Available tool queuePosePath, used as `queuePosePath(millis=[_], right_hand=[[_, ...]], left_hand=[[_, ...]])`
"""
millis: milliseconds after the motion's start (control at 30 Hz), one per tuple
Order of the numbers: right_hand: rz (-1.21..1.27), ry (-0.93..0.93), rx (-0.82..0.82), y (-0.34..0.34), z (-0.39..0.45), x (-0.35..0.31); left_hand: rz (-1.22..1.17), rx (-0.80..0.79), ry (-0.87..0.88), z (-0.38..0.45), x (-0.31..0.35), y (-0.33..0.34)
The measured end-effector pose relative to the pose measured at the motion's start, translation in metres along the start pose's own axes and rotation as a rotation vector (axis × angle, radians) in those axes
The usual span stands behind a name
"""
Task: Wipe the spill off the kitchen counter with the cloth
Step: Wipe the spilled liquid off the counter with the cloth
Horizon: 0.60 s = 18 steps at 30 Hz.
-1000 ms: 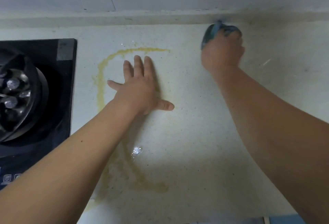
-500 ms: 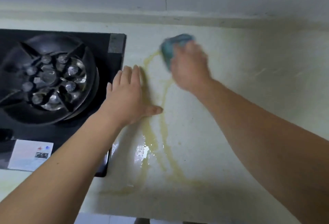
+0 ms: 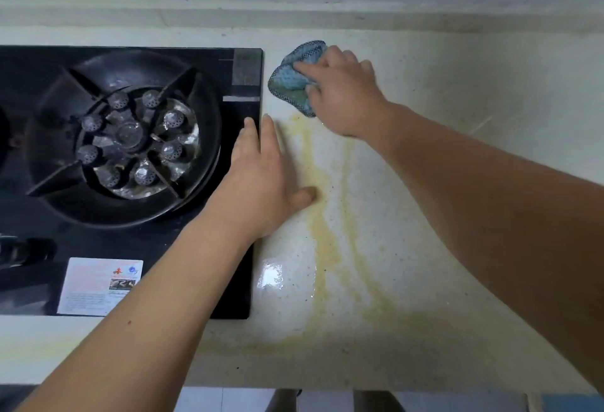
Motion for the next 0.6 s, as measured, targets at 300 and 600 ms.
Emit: queuePosePath(millis=[300,600], right_hand=[[0.084,-0.203,-0.101,0.006,-0.061,-0.059],[0.386,-0.315,-0.336,-0.002,-0.157,-0.078]], left_hand=[[-0.141,0.018,0.033,-0.012,-0.006,-0.01],[-0.107,-0.006,0.074,-0.033,-0.02,0.001]])
Point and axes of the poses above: each hand's wrist, its own z-axis towards the middle knuckle, its own y-axis out of the palm, x = y × z, the point moved 10 cm from there along z, towards the middle knuckle, and after that the axes turned 6 degrees about -y, right-handed, at the moved point
